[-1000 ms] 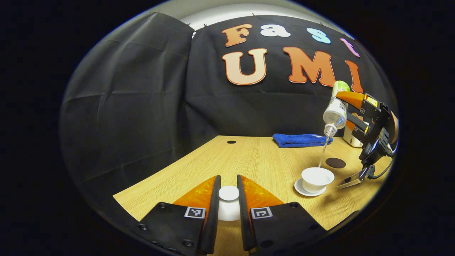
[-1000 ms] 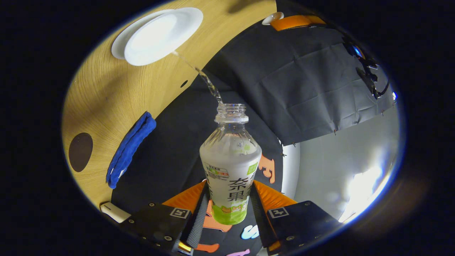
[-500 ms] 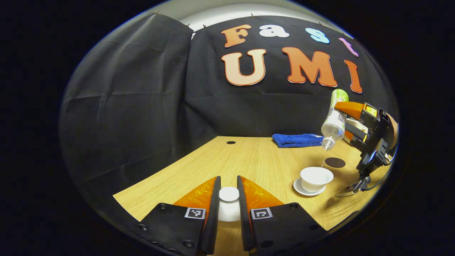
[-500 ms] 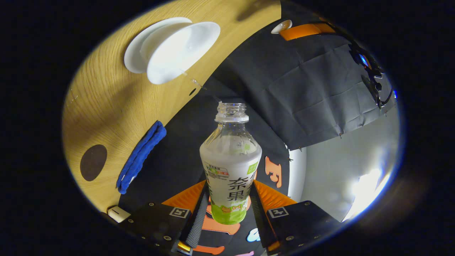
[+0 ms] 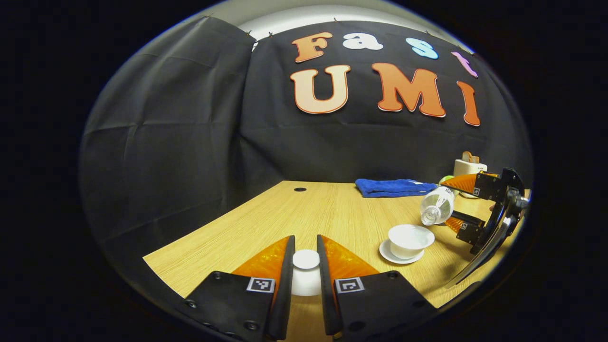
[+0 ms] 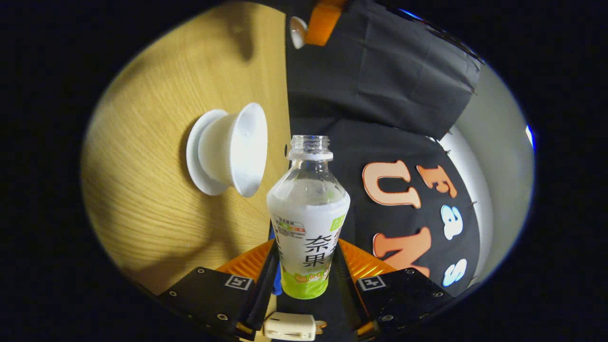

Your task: Open the teacup lid with one hand, grasp the water bottle and pour water into the teacup with the other hand; after pouring, place the water bottle on the coaster and then close the teacup lid.

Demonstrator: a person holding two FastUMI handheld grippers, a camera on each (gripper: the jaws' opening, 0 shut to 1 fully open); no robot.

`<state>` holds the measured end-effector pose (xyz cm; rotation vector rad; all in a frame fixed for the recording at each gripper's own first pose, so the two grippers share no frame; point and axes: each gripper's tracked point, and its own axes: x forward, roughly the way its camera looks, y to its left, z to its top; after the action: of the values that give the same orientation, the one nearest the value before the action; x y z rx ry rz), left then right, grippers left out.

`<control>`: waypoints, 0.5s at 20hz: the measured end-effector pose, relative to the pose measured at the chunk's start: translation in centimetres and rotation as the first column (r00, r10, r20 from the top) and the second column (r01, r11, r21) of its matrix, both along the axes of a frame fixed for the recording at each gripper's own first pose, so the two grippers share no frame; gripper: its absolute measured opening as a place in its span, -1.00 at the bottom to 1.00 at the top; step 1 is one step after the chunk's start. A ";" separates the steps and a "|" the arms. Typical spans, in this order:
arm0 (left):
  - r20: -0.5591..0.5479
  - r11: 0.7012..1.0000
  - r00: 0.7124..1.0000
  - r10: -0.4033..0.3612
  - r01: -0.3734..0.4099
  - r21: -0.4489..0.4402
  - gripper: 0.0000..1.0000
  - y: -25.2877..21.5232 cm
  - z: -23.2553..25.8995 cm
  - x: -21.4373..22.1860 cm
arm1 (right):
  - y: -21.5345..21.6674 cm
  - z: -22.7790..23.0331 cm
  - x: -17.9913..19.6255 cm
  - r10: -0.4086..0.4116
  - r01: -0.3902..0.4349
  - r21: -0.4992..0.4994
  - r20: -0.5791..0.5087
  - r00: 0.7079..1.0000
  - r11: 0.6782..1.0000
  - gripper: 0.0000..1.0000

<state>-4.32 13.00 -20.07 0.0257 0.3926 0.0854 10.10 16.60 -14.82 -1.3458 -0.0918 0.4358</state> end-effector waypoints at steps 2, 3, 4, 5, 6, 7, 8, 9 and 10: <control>0.014 1.000 1.000 -0.014 0.014 -0.005 -0.36 -0.9 0.5 0.0 | -0.3 -0.9 0.1 -0.046 0.065 0.166 -0.114 0.992 0.984 0.31; 0.019 1.000 1.000 -0.020 0.021 -0.006 -0.36 -1.3 0.7 0.1 | -0.6 -1.0 -0.1 -0.074 0.114 0.241 -0.169 0.983 0.964 0.31; 0.021 1.000 0.999 -0.028 0.028 -0.003 -0.39 -1.6 0.8 0.2 | -0.7 -1.1 -0.1 -0.094 0.157 0.309 -0.211 0.973 0.938 0.33; 0.023 0.999 0.999 -0.036 0.036 0.001 -0.36 -2.2 0.9 0.3 | -0.9 -1.1 -0.3 -0.112 0.198 0.368 -0.243 0.964 0.909 0.32; 0.024 0.999 0.999 -0.044 0.043 0.005 -0.36 -2.6 0.9 0.5 | -1.0 -1.3 -0.2 -0.127 0.238 0.417 -0.276 0.953 0.877 0.32; 0.025 0.999 0.998 -0.050 0.050 0.009 -0.36 -2.9 1.1 0.5 | -1.1 -1.5 -0.1 -0.137 0.274 0.464 -0.308 0.941 0.842 0.32; 0.027 0.998 0.998 -0.056 0.056 0.009 -0.36 -3.3 1.1 0.5 | -1.3 -1.8 0.1 -0.144 0.310 0.505 -0.341 0.929 0.806 0.32; 0.027 0.998 0.998 -0.061 0.061 0.009 -0.36 -3.6 1.1 0.4 | -1.6 -2.2 0.2 -0.149 0.347 0.542 -0.375 0.915 0.766 0.32; 0.027 0.998 0.998 -0.064 0.064 0.009 -0.36 -3.8 1.2 0.4 | -1.9 -2.7 0.4 -0.149 0.383 0.579 -0.410 0.900 0.719 0.32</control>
<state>-3.88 9.18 -18.88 0.0451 0.3643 0.0245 10.48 14.72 -17.49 -0.5579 0.2280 0.3306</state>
